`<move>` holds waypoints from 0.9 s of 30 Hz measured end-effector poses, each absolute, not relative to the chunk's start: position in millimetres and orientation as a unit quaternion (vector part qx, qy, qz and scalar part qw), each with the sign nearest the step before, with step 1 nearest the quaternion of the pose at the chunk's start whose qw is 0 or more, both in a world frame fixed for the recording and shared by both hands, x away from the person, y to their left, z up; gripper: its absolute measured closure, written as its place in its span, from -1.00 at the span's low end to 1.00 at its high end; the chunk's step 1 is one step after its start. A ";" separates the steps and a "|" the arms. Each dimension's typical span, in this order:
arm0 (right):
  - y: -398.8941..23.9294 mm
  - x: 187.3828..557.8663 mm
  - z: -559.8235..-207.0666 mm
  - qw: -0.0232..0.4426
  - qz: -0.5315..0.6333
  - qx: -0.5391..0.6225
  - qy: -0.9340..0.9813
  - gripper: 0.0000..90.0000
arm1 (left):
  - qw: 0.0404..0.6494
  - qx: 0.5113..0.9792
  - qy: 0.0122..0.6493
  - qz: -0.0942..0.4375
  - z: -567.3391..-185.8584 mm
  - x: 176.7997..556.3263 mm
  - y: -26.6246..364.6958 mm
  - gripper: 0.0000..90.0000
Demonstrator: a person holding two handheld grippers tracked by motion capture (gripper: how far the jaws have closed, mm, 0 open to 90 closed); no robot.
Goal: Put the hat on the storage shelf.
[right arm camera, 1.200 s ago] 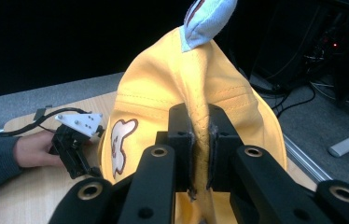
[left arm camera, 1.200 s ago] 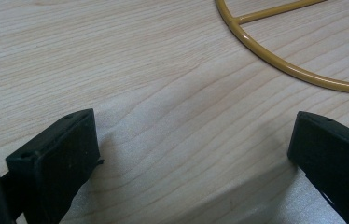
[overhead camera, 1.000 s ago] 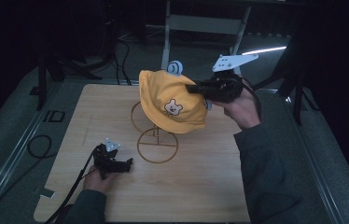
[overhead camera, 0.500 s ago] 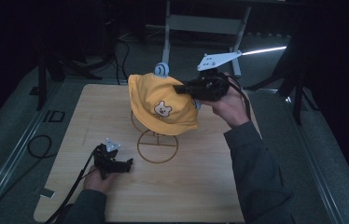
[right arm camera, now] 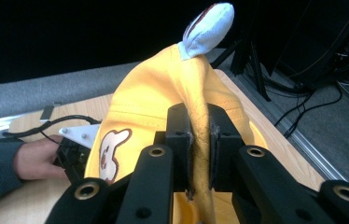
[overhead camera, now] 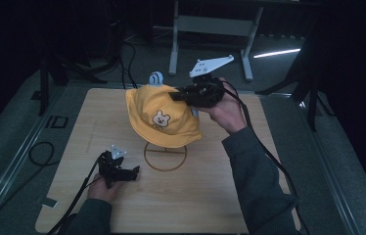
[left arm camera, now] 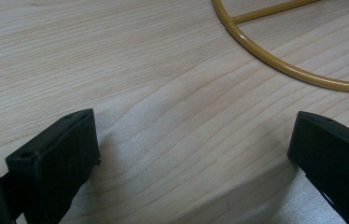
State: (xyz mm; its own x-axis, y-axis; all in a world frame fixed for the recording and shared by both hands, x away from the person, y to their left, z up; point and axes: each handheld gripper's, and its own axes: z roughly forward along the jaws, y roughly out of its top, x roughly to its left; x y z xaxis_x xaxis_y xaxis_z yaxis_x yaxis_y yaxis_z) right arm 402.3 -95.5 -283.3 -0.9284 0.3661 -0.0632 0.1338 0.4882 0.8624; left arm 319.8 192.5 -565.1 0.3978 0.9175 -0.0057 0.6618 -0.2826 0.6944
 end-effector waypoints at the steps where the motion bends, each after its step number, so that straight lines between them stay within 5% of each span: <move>1: -92.7 402.5 -283.9 0.122 0.481 0.147 0.856 0.80 | 0.315 0.774 0.510 0.204 -565.2 319.9 192.5 -0.96; 27: -51.5 411.2 -306.4 0.182 0.395 0.157 0.886 0.65 | 0.315 0.774 0.509 0.204 -565.2 319.9 192.5 -0.96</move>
State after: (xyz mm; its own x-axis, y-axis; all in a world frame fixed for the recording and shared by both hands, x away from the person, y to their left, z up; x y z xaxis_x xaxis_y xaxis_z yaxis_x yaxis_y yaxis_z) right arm 411.2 -51.5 -306.4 -0.8842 0.4227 -0.1987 0.1345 0.6379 0.7583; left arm 319.9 192.5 -565.2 0.3977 0.9175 -0.0043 0.6601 -0.2828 0.6959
